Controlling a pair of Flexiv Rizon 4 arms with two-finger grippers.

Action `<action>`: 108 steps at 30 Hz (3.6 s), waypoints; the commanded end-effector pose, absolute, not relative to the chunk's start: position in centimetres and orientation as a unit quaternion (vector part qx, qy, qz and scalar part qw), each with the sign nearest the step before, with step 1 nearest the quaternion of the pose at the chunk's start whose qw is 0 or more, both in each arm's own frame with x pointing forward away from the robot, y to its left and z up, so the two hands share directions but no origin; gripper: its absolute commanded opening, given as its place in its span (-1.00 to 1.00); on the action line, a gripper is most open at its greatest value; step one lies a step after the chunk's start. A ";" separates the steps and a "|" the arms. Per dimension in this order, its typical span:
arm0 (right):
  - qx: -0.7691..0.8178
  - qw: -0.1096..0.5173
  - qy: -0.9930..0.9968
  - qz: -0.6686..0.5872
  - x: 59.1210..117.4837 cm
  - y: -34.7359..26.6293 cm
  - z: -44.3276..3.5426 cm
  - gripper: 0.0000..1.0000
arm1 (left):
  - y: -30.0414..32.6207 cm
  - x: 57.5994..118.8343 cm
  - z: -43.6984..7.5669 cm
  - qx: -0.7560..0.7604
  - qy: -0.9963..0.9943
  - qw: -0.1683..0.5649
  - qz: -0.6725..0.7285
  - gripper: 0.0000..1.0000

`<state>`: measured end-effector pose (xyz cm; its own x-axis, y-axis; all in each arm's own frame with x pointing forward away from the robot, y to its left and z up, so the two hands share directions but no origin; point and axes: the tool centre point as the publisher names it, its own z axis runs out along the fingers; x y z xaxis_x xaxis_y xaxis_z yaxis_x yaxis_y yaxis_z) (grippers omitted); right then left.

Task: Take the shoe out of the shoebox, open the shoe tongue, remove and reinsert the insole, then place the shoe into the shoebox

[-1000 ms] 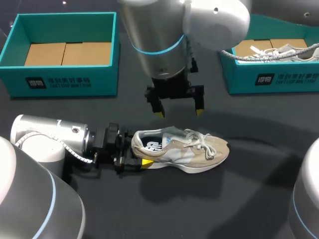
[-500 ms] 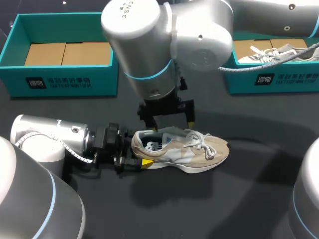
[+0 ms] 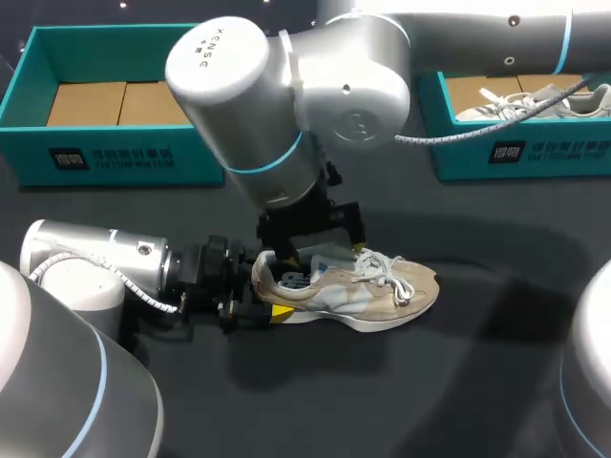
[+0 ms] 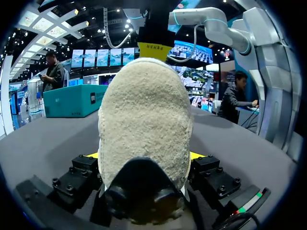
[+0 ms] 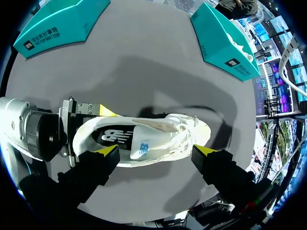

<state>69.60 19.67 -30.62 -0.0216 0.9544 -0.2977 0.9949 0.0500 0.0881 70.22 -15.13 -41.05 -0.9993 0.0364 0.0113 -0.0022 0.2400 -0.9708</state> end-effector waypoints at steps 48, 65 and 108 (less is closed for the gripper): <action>0.824 0.247 0.497 -0.113 68.9 16.9 -34.8 0.36 | -15.1 70.2 -41.1 -0.010 -0.788 0.015 0.616 -1.00; 0.828 0.233 0.495 -0.120 68.2 17.1 -33.1 0.14 | -15.1 70.2 -41.1 -0.010 -0.788 0.015 0.616 -1.00; 0.782 0.068 0.617 -0.053 68.2 11.8 -30.3 -1.00 | -15.1 70.2 -41.1 -0.010 -0.788 0.015 0.616 -1.00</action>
<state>68.65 12.51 -30.31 0.1479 0.9540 -0.2606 0.9888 -0.1485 0.0173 70.23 -15.14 -41.04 -0.9993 0.0361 0.0112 -0.0022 0.2401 -0.9707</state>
